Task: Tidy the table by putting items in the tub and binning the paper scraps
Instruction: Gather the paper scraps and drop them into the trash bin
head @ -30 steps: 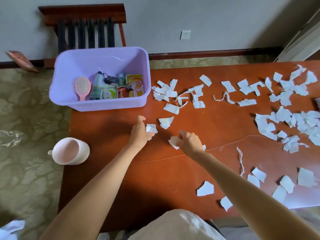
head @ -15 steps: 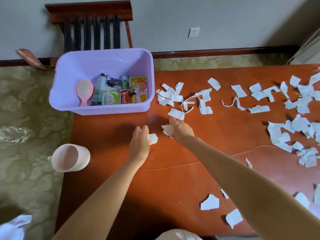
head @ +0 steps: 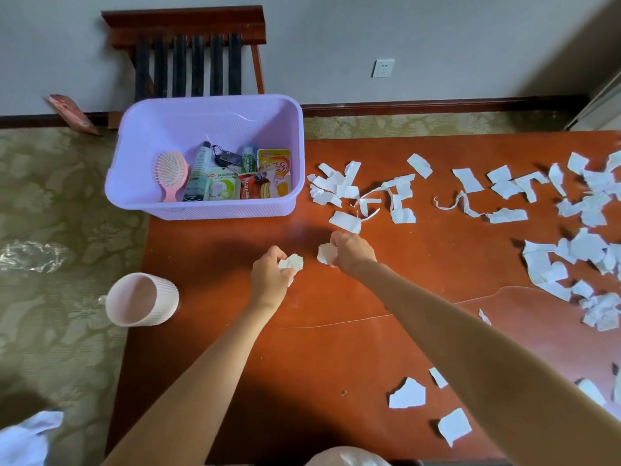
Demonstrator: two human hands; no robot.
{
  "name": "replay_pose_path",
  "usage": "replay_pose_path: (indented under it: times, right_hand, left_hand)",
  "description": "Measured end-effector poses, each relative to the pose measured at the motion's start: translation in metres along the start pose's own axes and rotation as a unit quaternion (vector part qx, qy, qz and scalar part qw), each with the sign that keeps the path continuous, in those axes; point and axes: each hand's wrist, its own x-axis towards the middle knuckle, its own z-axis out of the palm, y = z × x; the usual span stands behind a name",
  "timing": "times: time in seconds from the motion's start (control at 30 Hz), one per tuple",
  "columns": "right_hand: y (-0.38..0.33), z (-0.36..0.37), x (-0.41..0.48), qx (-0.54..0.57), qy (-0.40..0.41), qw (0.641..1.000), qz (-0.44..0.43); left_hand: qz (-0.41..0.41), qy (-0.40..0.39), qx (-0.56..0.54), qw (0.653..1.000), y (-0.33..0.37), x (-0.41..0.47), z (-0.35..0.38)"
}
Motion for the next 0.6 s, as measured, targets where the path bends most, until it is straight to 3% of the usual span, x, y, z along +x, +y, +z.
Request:
replay_pose_path:
  times: [0.2,0.33,0.47,0.6]
  right_hand:
    - [-0.001,0.005,-0.007,-0.001,0.019,1.0,0.011]
    - [0.012,-0.009,-0.024,0.077,0.037,0.996,0.026]
    - [0.057,-0.03,-0.046,0.21,0.07,0.969,0.112]
    - [0.099,-0.029,-0.079,0.19,0.015,0.967,0.166]
  left_hand:
    - [-0.001,0.001,-0.014,1.0,-0.004,-0.008,-0.006]
    - [0.012,-0.025,-0.013,1.0,0.009,-0.014,-0.005]
    - [0.04,-0.092,0.001,0.995,0.032,-0.025,0.011]
    - [0.071,-0.163,0.021,0.984,0.056,-0.038,0.04]
